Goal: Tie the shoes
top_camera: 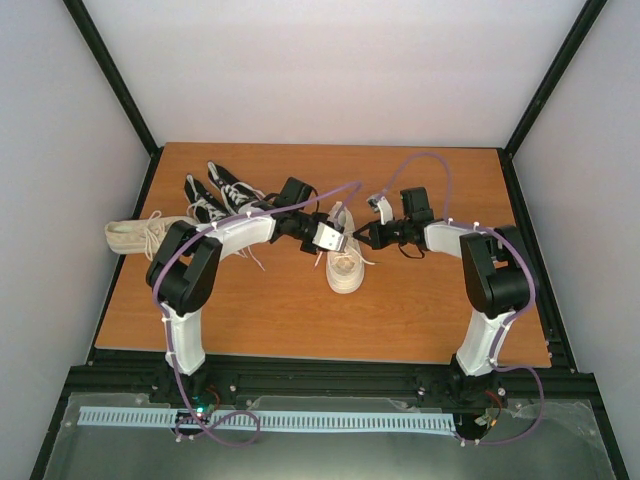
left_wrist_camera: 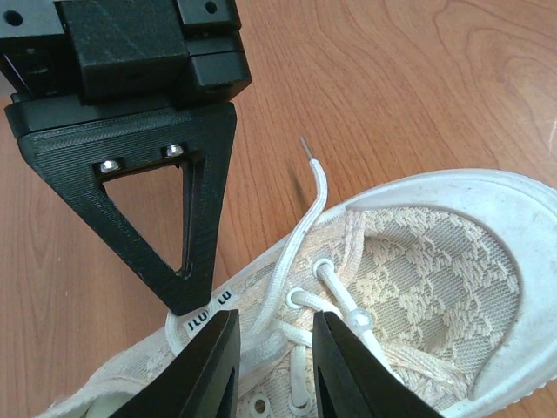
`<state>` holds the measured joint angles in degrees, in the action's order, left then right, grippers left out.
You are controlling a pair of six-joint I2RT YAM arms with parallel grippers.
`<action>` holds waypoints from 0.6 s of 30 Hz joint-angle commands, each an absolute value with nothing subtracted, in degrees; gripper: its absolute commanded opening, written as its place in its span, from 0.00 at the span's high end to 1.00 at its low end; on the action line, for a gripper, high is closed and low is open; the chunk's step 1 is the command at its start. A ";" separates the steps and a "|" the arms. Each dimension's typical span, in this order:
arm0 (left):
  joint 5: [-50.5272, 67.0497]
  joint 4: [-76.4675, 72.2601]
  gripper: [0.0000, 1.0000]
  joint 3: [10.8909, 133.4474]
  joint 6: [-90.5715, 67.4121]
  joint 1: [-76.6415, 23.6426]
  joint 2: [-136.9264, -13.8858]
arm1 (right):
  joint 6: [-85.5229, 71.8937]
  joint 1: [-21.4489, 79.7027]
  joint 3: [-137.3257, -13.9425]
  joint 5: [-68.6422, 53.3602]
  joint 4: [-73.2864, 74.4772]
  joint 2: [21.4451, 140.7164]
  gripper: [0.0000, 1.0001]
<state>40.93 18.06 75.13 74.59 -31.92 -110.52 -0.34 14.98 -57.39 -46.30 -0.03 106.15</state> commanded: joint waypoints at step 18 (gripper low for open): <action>41.39 13.32 0.97 76.46 81.71 -32.17 -111.87 | -0.21 14.77 -58.57 -47.77 -0.80 106.98 0.97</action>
<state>38.76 14.92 75.18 80.99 -31.94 -111.48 -0.34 14.98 -57.49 -47.11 -0.03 106.15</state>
